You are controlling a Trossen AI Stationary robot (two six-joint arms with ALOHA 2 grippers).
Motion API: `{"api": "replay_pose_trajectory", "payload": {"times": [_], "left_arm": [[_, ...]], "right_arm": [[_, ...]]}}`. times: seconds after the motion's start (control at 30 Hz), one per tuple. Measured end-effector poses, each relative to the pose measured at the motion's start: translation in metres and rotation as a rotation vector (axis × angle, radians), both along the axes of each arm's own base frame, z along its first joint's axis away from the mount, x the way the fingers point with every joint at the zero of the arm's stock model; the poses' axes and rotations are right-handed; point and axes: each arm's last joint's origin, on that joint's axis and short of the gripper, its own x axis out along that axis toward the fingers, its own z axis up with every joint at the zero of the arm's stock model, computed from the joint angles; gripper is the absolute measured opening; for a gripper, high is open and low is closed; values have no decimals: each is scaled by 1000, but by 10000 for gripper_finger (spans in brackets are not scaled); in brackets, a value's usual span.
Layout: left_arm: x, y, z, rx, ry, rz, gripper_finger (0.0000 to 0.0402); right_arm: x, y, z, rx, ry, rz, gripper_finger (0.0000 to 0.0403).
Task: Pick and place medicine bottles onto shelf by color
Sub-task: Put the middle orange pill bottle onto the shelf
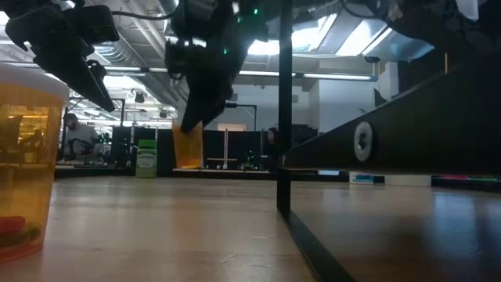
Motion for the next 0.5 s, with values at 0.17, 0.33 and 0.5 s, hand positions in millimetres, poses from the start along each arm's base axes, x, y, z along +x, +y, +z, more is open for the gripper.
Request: {"api": "replay_pose_trajectory", "payload": {"times": [0.17, 0.33, 0.5], "left_arm": [[0, 0, 0, 0, 0, 0, 261], [0, 0, 0, 0, -1, -1, 261], [0, 0, 0, 0, 0, 0, 261]], "right_arm": [[-11, 14, 30, -15, -21, -4, 212], [-25, 26, 58, -57, -29, -41, 217], [-40, 41, 89, -32, -67, -67, 214]]}}
